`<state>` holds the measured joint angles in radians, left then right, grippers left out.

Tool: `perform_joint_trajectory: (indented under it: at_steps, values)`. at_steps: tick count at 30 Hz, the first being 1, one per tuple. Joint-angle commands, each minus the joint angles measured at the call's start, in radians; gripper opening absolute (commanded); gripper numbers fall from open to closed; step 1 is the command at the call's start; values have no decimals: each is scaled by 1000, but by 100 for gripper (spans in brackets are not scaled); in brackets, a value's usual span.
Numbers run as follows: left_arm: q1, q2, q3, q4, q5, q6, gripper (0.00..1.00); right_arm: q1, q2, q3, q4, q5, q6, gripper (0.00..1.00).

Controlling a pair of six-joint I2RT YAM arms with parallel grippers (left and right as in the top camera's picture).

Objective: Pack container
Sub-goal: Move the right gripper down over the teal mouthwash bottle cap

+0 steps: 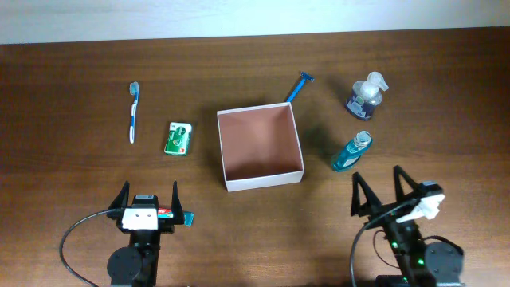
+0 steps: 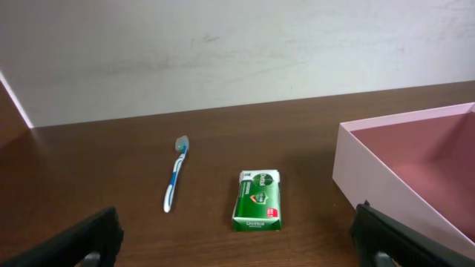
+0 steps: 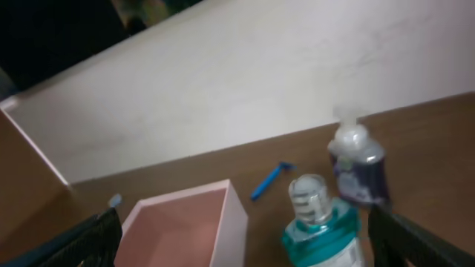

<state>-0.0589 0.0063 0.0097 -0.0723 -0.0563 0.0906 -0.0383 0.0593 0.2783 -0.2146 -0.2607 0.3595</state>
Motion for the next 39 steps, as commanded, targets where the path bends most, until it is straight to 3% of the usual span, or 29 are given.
perform_joint_trajectory:
  at_steps: [1, 10, 18, 25, 36, 39]
  values:
    - [-4, 1, 0, -7, -12, 20, 100, 5, 72, 140, -75, 60, -101, 99]
    - [-4, 1, 0, -7, -12, 20, 99, 5, 472, 534, -381, 63, -147, 98]
    - [-4, 1, 0, -7, -12, 20, 99, 5, 814, 812, -614, 65, -278, 98]
    - [-4, 1, 0, -7, -12, 20, 99, 5, 911, 847, -628, 138, -278, 98]
    - [-4, 1, 0, -7, -12, 20, 99, 9, 994, 847, -725, 117, -412, 100]
    - [-4, 1, 0, -7, -12, 20, 99, 33, 1033, 847, -736, 116, -436, 95]
